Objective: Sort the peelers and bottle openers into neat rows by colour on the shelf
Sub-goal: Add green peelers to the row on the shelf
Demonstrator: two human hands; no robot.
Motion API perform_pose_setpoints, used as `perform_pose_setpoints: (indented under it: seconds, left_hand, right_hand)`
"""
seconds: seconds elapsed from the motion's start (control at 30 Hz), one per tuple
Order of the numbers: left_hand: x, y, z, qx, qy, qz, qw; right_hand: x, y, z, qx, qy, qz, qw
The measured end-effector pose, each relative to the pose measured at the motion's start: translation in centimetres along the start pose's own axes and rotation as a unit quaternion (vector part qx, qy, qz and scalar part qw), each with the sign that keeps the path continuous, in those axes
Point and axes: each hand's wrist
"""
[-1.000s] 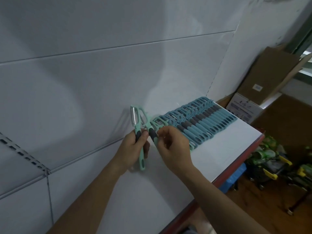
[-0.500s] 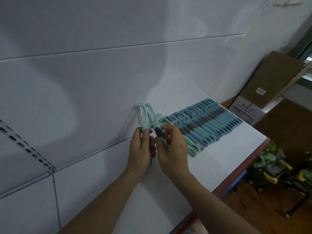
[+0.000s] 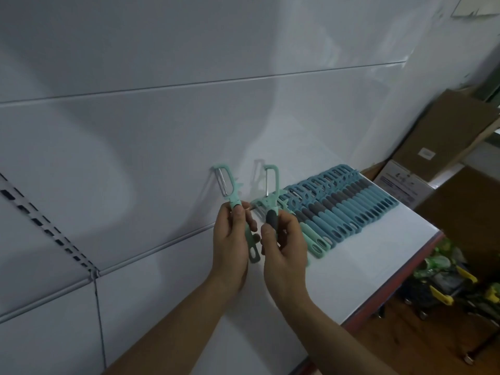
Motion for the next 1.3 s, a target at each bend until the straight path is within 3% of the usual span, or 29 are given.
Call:
perform_pose_setpoints:
  seconds: [0.13,0.23,0.37,0.47,0.67,0.87,1.17,1.23,1.3]
  left_hand:
    - [-0.2,-0.3,0.3,-0.028,0.014,0.021,0.999]
    - [-0.2,-0.7,0.5,-0.046,0.044,0.085,0.994]
    - [-1.0,-1.8,1.6,-0.041,0.021,0.127,0.991]
    - [-1.1,-2.0,1.8,-0.049,-0.012,0.096,0.994]
    - [-1.1,-2.1,1.9,-0.065,-0.018,0.056,0.996]
    - [-1.3,-2.1,2.0,-0.075,-0.016,0.051,0.996]
    - [-1.7,-2.4,2.2,-0.088,-0.018,0.015,0.996]
    - [-1.6,-2.2,2.2,-0.097,-0.029,-0.007,0.995]
    - [-1.5,-2.1,2.2,-0.114,-0.03,-0.016,0.993]
  right_hand:
    - [-0.4,-1.1,1.9,0.032,0.035,-0.023,0.999]
    - [-0.3,-2.9,3.3,0.036,-0.018,-0.133,0.99]
    - [0.8,-4.7,3.8,-0.047,-0.115,-0.392,0.912]
    - [1.7,-4.9,3.6,-0.073,-0.133,-0.468,0.871]
    - [2.9,-4.7,3.4,-0.082,-0.164,-0.465,0.866]
    - [4.0,-4.5,3.7,-0.076,-0.161,-0.519,0.836]
    - [3.9,-4.9,3.6,-0.084,-0.159,-0.498,0.848]
    - [3.3,-4.9,3.6,-0.075,-0.182,-0.459,0.866]
    - [2.0,-4.7,3.4,-0.081,-0.178,-0.349,0.916]
Point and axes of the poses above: each hand's wrist, its own z-axis towards the middle knuckle, its own y-axis out of the palm, x = y × z, and after that the axes turned 2 degrees about z, right-handed
